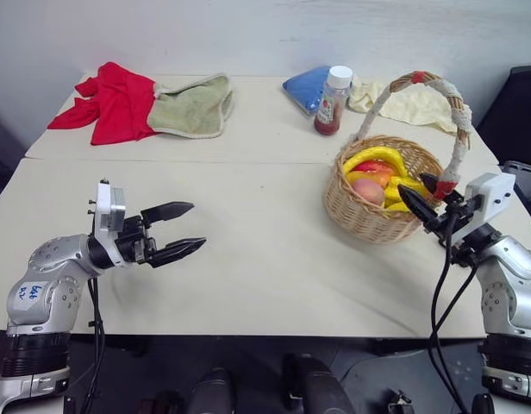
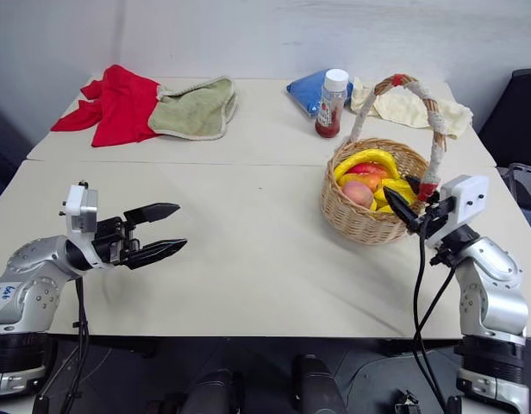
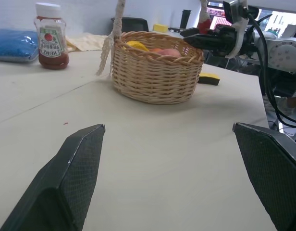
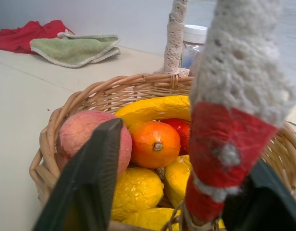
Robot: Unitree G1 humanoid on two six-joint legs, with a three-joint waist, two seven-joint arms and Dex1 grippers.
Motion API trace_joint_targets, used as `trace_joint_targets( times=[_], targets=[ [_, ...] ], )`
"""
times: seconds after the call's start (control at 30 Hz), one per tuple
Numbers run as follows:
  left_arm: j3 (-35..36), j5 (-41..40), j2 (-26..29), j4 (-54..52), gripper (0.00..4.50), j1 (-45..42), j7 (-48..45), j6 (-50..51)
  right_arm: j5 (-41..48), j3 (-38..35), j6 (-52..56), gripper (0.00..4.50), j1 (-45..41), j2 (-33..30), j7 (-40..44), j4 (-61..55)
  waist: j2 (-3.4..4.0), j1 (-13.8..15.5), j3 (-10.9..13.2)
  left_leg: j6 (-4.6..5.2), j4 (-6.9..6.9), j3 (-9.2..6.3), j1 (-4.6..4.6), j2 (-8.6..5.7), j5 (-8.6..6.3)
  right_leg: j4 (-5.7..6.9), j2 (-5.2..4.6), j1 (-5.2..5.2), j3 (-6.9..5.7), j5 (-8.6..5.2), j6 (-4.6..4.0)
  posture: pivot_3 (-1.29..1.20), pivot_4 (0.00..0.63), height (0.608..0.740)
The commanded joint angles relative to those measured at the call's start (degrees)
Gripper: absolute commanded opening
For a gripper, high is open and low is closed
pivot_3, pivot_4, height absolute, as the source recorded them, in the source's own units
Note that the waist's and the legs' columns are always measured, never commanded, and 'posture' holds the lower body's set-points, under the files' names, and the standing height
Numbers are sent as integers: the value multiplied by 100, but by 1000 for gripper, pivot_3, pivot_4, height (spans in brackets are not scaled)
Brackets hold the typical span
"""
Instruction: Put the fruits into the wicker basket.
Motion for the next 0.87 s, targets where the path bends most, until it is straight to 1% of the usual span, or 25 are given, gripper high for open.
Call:
trace_joint_targets(
  times=[0.03,0.07,0.1,0.17,0.2,0.3,0.37,0.4,0.5,0.6,0.7,0.87],
  targets=[
    [254,128,239,-37,4500,155,-79,-205,540,-690,132,3814,444,-533,428,-703,1,25,1,2,1,0,-3,0,-1,-3,-1,0,-2,0,1,0,150,740],
    [275,157,282,-24,4500,199,-95,-239,644,-767,205,4228,565,-631,493,-808,0,29,1,3,0,0,-2,0,-2,-6,0,1,-1,1,2,0,150,740],
    [308,184,369,-49,4500,323,-155,-253,777,-913,318,4471,732,-774,603,-917,0,29,0,7,2,2,-2,0,-4,-7,-2,2,-1,1,3,0,150,740],
    [405,235,529,-157,4500,691,-292,-331,967,-1224,497,4471,1035,-1031,782,-1011,0,4,0,9,4,1,6,0,-5,-13,-2,14,-1,3,7,0,150,740],
    [455,315,611,-191,4500,911,-358,-428,998,-1324,519,4471,1252,-1172,1006,-1030,1,-14,0,10,4,2,8,2,-6,-13,-2,15,2,4,8,0,150,740],
    [616,590,738,-149,4500,1379,-360,-797,537,-1174,-358,4471,1909,-1553,2135,-817,0,-24,0,10,-3,3,18,2,-6,-17,2,21,4,2,5,0,150,740],
    [702,773,787,-101,4500,1617,-354,-1034,301,-947,-901,4471,2168,-1638,2670,-606,0,-19,0,11,2,2,17,1,-6,-18,8,21,0,1,3,0,150,740],
    [739,890,792,-87,4500,1769,-370,-1208,157,-766,-1269,4471,2207,-1598,2867,-485,0,-21,0,11,2,3,18,-1,-6,-20,9,25,-2,0,2,0,150,740],
    [724,1366,766,-41,4500,2102,-120,-1664,-116,-59,-1924,4471,2114,-1407,3220,-362,0,-28,0,11,-1,3,30,3,-6,-38,12,44,-9,-3,-2,0,150,740],
    [696,1481,642,-147,4500,2268,11,-1894,-276,830,-2024,4471,1702,-854,3027,-489,-1,-24,0,10,0,-1,29,10,-6,-37,11,44,-8,-3,-2,0,150,740],
    [670,1540,506,-345,4500,2398,170,-2024,-549,1420,-2194,4471,1314,-394,2857,-274,0,-19,1,10,2,-3,28,14,-7,-29,4,42,-8,-2,-2,0,150,740],
    [736,1499,256,-675,4500,2642,421,-2163,-763,1847,-2345,4471,887,30,2524,123,0,1,1,9,7,-6,26,5,-8,-19,-14,42,-9,0,2,0,150,740]
  ],
)
